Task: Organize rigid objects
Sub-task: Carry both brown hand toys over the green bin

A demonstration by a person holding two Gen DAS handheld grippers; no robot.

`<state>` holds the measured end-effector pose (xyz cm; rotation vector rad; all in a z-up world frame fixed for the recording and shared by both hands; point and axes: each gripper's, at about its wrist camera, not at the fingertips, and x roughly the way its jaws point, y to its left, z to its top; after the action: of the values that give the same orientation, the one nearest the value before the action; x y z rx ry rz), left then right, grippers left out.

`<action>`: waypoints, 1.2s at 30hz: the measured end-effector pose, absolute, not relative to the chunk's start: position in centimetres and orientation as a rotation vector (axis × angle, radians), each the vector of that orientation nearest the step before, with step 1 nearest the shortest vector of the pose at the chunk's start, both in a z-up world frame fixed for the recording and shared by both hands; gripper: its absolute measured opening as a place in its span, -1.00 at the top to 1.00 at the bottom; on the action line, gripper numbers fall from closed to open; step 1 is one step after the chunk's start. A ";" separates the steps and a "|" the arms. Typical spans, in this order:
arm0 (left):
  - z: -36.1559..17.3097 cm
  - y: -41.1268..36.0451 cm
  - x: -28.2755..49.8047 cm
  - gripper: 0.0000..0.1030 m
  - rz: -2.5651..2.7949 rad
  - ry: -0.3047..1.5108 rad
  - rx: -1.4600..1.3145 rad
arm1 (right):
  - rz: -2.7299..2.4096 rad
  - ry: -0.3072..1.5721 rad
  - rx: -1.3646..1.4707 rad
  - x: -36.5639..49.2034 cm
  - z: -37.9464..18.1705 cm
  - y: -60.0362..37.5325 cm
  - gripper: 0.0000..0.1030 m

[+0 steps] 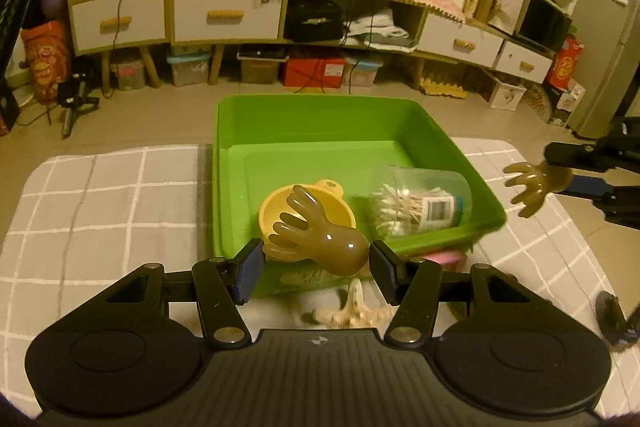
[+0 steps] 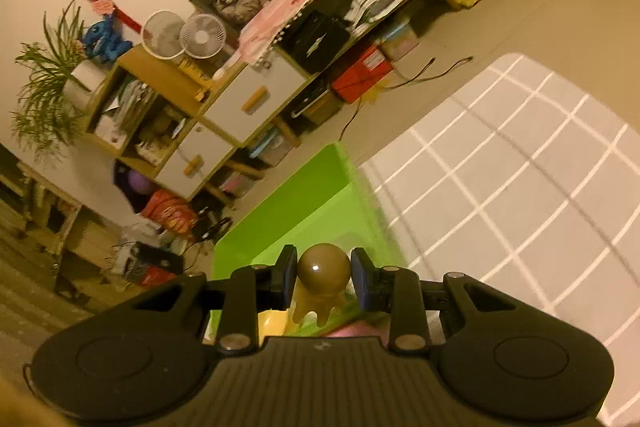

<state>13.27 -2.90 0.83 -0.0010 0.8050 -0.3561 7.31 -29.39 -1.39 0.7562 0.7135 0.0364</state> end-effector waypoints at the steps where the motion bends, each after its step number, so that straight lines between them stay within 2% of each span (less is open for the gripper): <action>1: 0.8 -3.1 13.6 -0.22 -0.363 0.796 -0.007 | 0.027 0.710 0.743 7.5 -1.4 -29.5 0.89; 18: -1.4 -4.9 16.8 -0.21 -0.315 0.859 0.038 | -0.015 0.729 0.504 10.5 -2.9 -26.9 0.89; 36: -1.9 -4.5 17.7 -0.20 -0.284 0.869 0.037 | 0.013 0.761 0.410 11.8 -4.4 -25.1 0.88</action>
<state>17.74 -4.52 -1.93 0.0368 0.8688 -0.2837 11.79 -25.10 -4.43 0.4102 0.7614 0.0127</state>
